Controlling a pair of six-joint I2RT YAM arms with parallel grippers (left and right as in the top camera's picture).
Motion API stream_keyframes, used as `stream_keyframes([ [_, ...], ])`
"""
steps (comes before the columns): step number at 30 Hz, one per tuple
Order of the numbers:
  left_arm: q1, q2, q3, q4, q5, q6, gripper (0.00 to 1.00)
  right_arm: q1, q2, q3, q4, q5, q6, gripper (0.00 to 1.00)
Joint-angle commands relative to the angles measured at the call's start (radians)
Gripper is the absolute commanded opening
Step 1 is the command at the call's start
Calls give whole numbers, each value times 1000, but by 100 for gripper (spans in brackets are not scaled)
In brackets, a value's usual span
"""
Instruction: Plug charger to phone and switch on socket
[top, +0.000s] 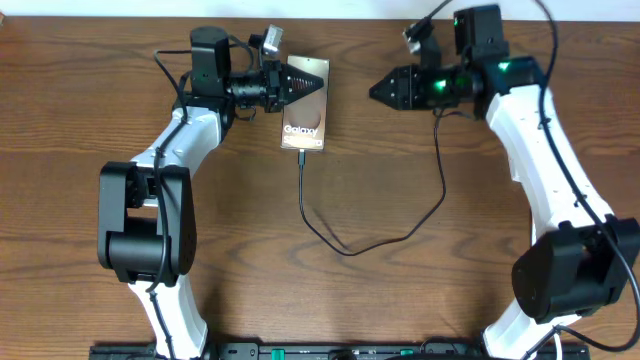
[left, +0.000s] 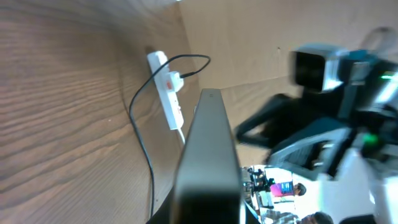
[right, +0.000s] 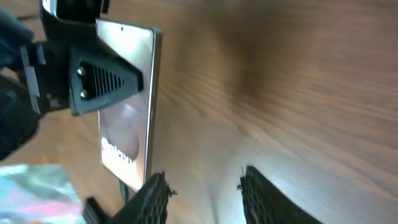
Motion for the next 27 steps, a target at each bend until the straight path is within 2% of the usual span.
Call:
stream_keyframes([
  [1,-3,-14,-8,-62,-43,85,7,-7,-45,88,-72,189,-63,36],
  [11,-3,-14,-20,-373,-277,304,7,-179,-103,107,-211,220,-57,35],
  [16,-6,-13,-20,-484,-411,406,7,-257,-102,106,-263,220,-109,36],
  [23,-23,-5,-20,-588,-484,492,7,-326,-102,105,-320,252,-150,38],
  [27,-32,-1,-20,-594,-492,506,7,-342,-102,96,-338,274,-150,37],
])
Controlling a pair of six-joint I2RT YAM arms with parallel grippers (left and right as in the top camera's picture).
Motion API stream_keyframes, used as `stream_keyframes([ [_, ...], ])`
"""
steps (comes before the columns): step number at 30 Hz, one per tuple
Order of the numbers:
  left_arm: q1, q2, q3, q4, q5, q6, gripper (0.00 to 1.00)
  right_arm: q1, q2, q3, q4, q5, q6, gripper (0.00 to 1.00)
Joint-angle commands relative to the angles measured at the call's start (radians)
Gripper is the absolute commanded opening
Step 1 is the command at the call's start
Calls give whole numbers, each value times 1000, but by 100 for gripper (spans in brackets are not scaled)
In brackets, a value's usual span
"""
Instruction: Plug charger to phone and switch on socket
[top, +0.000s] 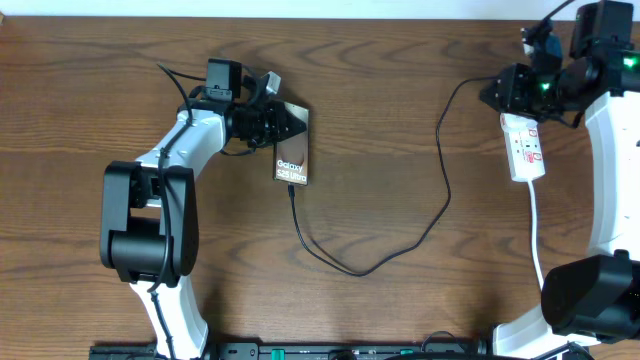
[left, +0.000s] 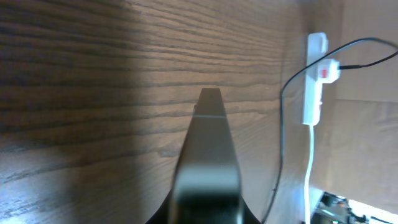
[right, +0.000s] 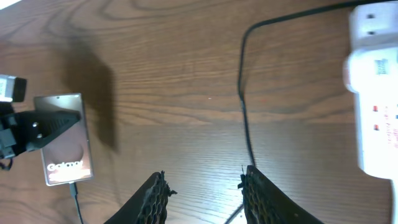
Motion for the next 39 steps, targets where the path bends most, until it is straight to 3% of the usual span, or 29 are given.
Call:
stream_keyframes([
  [1,-10,2,1,-2,-26,46,7,-16,-13,6,-9,28,-24,37],
  [13,-13,63,1,-19,-20,45,7,-16,-13,-30,-5,36,-23,35],
  [20,-11,63,1,-19,13,45,7,9,-13,-30,15,-134,-92,33],
  [27,-10,63,1,2,52,21,7,114,-13,-30,37,-209,-103,35],
  [33,8,63,1,87,122,-76,7,264,-6,-38,42,-216,-72,38],
  [39,23,63,1,136,154,-127,7,381,8,-171,162,-222,-3,43],
])
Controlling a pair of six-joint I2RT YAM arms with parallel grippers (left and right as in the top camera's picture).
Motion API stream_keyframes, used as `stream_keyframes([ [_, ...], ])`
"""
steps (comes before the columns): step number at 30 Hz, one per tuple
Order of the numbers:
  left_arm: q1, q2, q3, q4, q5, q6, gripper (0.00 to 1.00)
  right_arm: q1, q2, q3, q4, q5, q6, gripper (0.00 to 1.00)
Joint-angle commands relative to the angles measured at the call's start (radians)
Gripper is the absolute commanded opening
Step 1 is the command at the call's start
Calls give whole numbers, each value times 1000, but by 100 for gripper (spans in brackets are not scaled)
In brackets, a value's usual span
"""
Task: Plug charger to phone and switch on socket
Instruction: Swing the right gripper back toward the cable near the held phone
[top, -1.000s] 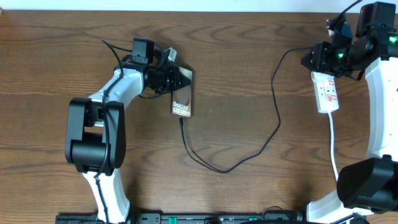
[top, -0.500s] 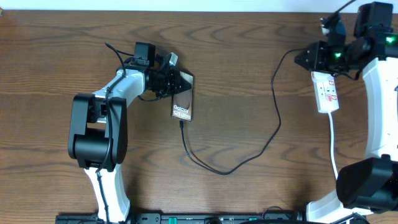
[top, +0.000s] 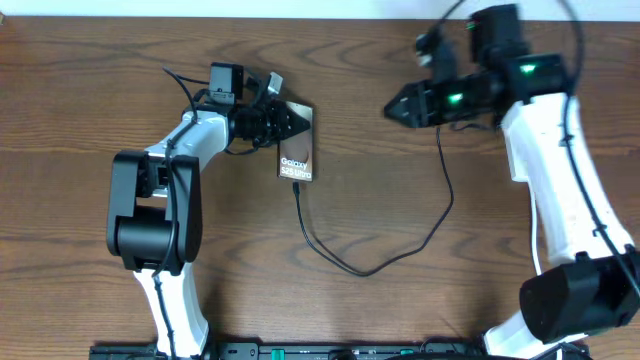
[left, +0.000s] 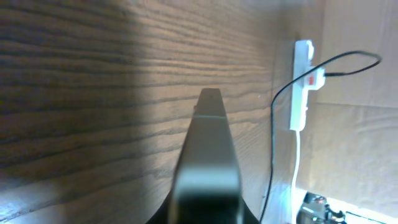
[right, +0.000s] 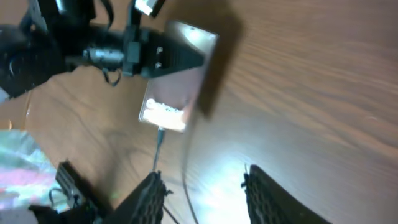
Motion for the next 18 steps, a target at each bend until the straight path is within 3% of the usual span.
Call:
stream_keyframes([
  [1,12,-8,2,20,75,-56,7,47,8,-106,54,-39,48,45],
  [8,25,-8,2,45,98,-90,7,102,8,-366,303,-190,104,50],
  [18,27,-8,2,52,100,-98,7,170,9,-609,671,-238,288,56],
])
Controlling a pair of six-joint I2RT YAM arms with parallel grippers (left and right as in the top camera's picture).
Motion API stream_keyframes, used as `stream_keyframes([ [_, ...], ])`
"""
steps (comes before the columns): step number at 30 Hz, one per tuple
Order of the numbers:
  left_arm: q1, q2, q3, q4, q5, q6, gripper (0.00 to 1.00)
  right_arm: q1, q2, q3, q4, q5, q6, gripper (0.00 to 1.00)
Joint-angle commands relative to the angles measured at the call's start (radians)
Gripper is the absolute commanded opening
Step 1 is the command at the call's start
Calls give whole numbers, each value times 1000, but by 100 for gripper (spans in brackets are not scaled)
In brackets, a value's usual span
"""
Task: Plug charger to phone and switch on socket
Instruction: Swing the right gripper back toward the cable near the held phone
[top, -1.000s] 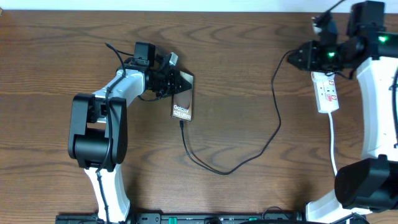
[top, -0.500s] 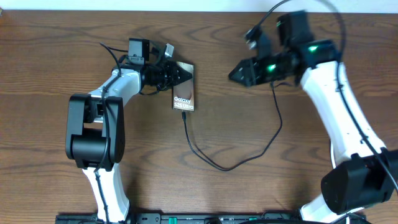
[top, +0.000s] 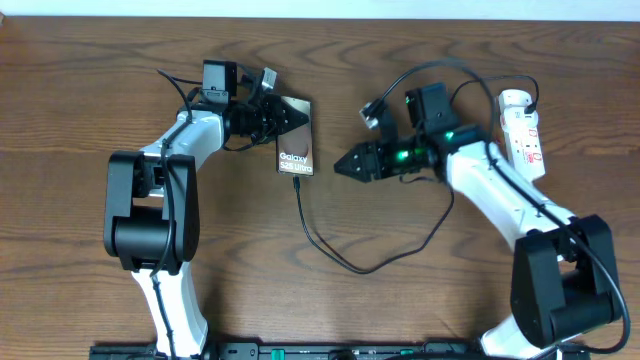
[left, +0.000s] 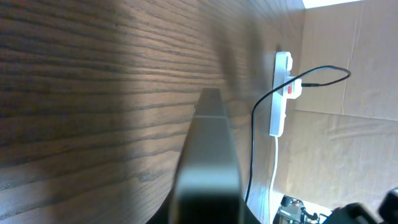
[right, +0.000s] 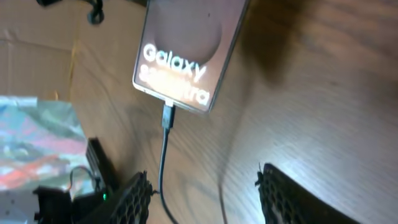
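The phone (top: 297, 150) shows "Galaxy" on its screen (right: 186, 56) and is seen edge-on in the left wrist view (left: 208, 143). My left gripper (top: 288, 112) is shut on its top end. A black charger cable (top: 350, 268) is plugged into the phone's bottom end (right: 168, 115) and loops right to the white socket strip (top: 523, 135), also in the left wrist view (left: 280, 102). My right gripper (top: 340, 168) stands open just right of the phone's lower end, its fingers (right: 140, 199) wide apart with nothing between them.
The wooden table (top: 100, 260) runs under everything. The cable's loop lies between the two arms, below the right forearm. Cardboard (left: 329, 143) stands beyond the table's far side. A black frame edge (top: 320, 350) lines the front.
My right gripper has moved from the upper middle of the table down and left, close to the phone's bottom end. The left gripper and the phone have stayed put.
At first my right gripper was open right of the phone, which my left gripper held with the cable plugged in. Then it was over the socket strip at the far right. Later it was back at mid-table, and now it stands beside the phone's lower end.
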Motion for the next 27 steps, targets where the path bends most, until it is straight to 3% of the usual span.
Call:
stream_keyframes([
  [1,7,-8,2,8,46,-12,7,41,8,-70,93,-42,111,56],
  [10,7,-8,2,32,80,-30,7,94,9,-250,481,-42,296,56],
  [22,7,-8,2,37,125,-30,7,164,122,-264,737,-54,396,50],
  [27,7,-8,2,37,135,-30,7,166,144,-264,768,-56,407,49],
])
